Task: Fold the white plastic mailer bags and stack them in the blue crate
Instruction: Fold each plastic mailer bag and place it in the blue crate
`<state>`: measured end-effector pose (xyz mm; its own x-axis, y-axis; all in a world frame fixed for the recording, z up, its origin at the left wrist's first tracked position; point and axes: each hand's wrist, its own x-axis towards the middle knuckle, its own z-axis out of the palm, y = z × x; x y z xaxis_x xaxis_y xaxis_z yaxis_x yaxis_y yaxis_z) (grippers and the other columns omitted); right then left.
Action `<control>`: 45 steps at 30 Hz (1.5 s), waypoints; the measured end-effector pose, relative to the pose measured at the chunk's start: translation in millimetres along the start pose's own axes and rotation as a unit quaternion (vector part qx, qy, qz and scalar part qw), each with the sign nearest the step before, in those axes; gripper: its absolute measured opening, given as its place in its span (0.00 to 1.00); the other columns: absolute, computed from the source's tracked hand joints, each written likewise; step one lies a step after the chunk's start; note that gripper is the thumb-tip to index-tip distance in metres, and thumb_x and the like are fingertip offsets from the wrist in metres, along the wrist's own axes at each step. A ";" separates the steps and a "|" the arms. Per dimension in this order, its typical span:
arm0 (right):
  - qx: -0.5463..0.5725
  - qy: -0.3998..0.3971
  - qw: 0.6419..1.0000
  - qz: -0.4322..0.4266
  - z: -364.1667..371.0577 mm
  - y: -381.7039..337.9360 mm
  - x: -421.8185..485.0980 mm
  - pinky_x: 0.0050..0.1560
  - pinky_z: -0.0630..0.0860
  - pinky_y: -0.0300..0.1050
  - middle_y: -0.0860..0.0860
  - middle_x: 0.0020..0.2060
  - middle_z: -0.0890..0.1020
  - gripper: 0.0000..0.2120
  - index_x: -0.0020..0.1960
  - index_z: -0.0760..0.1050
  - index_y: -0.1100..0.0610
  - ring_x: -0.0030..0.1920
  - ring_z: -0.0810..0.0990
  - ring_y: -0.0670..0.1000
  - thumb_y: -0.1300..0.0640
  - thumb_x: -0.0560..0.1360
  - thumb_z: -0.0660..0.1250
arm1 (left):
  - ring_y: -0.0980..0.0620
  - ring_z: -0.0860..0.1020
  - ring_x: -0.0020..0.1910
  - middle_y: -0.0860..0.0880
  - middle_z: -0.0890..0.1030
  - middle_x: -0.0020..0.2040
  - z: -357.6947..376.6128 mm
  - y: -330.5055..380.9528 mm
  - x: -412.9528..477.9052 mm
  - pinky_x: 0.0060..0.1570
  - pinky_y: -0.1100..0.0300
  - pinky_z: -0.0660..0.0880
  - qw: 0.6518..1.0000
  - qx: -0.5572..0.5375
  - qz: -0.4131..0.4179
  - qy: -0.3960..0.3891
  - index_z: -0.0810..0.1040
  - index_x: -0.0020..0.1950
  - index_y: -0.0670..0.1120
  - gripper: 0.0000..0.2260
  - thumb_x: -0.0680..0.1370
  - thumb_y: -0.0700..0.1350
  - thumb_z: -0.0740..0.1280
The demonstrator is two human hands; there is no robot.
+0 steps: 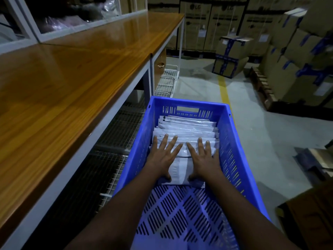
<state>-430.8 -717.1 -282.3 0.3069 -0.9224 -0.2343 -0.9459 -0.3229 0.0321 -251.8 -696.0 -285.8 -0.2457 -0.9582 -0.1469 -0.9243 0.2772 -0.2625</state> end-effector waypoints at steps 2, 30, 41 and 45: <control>0.003 0.009 1.000 0.008 4.2 0.0 1.7 0.74 0.41 0.70 0.58 0.77 0.30 0.62 0.78 0.29 0.45 0.77 0.33 0.65 0.39 0.67 0.76 | 0.36 0.36 0.78 0.43 0.32 0.79 0.1 -1.4 2.4 0.69 0.29 0.37 1.000 0.006 -0.009 0.014 0.33 0.79 0.49 0.61 0.65 0.67 0.74; 0.109 0.287 0.943 -0.131 -159.7 -113.7 -100.2 0.70 0.58 0.66 0.55 0.77 0.63 0.31 0.76 0.64 0.51 0.75 0.61 0.61 0.46 0.76 0.66 | 0.35 0.53 0.78 0.42 0.58 0.79 -179.3 -60.4 -194.9 0.71 0.31 0.44 0.950 -0.006 -0.248 0.190 0.48 0.81 0.47 0.36 0.79 0.63 0.55; 0.155 0.339 0.830 -0.415 -197.3 -373.4 -271.4 0.62 0.71 0.64 0.54 0.69 0.75 0.26 0.69 0.73 0.51 0.68 0.73 0.61 0.45 0.72 0.64 | 0.39 0.56 0.76 0.44 0.60 0.78 -189.2 -123.6 -539.0 0.71 0.35 0.49 0.855 0.039 -0.497 0.143 0.61 0.77 0.49 0.30 0.79 0.62 0.55; 0.154 0.308 0.790 -0.507 -177.6 -458.1 -335.5 0.62 0.72 0.63 0.55 0.70 0.74 0.26 0.72 0.69 0.51 0.67 0.73 0.61 0.42 0.77 0.58 | 0.39 0.62 0.73 0.43 0.62 0.77 -168.5 -122.5 -647.8 0.70 0.36 0.55 0.808 0.020 -0.579 0.109 0.60 0.78 0.50 0.31 0.77 0.62 0.53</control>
<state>-81.8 -297.3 -45.8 0.8266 -0.1802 0.5332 -0.1317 -0.9830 -0.1280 -28.7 -121.3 2.2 0.7276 -0.5646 0.3897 -0.5611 -0.8166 -0.1354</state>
